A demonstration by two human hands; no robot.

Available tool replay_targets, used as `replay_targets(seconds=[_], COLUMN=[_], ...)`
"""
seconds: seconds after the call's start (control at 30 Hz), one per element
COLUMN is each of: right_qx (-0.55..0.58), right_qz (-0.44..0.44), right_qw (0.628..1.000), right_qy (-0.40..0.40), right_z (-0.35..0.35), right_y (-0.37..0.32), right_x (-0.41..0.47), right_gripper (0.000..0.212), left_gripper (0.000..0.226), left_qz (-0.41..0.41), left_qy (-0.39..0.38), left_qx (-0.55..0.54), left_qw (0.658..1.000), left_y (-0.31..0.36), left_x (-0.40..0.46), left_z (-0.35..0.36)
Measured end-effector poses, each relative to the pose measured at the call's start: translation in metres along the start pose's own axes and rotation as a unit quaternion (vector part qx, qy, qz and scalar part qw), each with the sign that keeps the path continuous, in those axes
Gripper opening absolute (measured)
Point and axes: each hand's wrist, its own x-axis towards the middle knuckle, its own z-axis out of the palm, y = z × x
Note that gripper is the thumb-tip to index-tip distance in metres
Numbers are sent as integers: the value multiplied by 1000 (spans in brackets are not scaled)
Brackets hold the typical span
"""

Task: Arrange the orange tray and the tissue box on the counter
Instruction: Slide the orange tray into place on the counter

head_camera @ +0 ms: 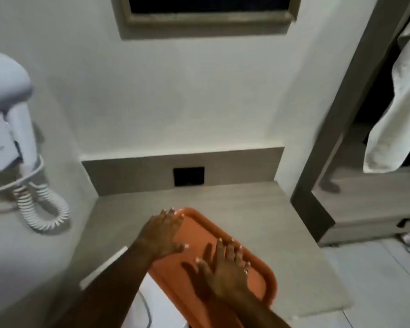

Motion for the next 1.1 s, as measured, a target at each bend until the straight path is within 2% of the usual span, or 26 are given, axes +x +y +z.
replay_targets(seconds=[0.03,0.1,0.17,0.33,0.5,0.63,0.7,0.77,0.87,1.0,1.1], right_qx=[-7,-23,-50,-117,-204,-219,-214,-206,-161,-96,-80], right_qz=[17,47,57,1,-67,-98,-103,-94,-59,-67,-18], right_qw=[999,997,996,993,974,967,967,968,981,991,992], right_qy=[-28,-56,-47,-33,-71,-90,-95,-105,-89,-72,-97], right_z=[10,30,44,35,-11,-23,-30,-48,-75,-57,-29], right_y=[9,27,44,87,148,161,162,163,166,158,154], right_x=[-7,-16,-21,-4,28,34,37,42,42,11,-9], right_gripper=[100,106,109,110,107,105,108,112,115,113,122], left_gripper=[99,99,100,101,108,113,116,118,119,127,125], left_qz=[18,33,8,-37,-105,-118,-95,-23,74,99,108], left_qy=[-52,-107,-109,-102,-138,-148,-154,-146,-89,-81,-86], left_qx=[6,13,5,-17,-60,-58,-57,-40,-18,-14,-16], left_qw=[998,994,994,994,983,980,982,988,993,992,990], left_y=[6,13,17,48,114,138,134,122,104,100,102], left_x=[-4,-9,-15,-10,-8,-5,-3,-5,-12,-15,-11], left_z=[18,50,69,71,75,71,67,66,67,68,74])
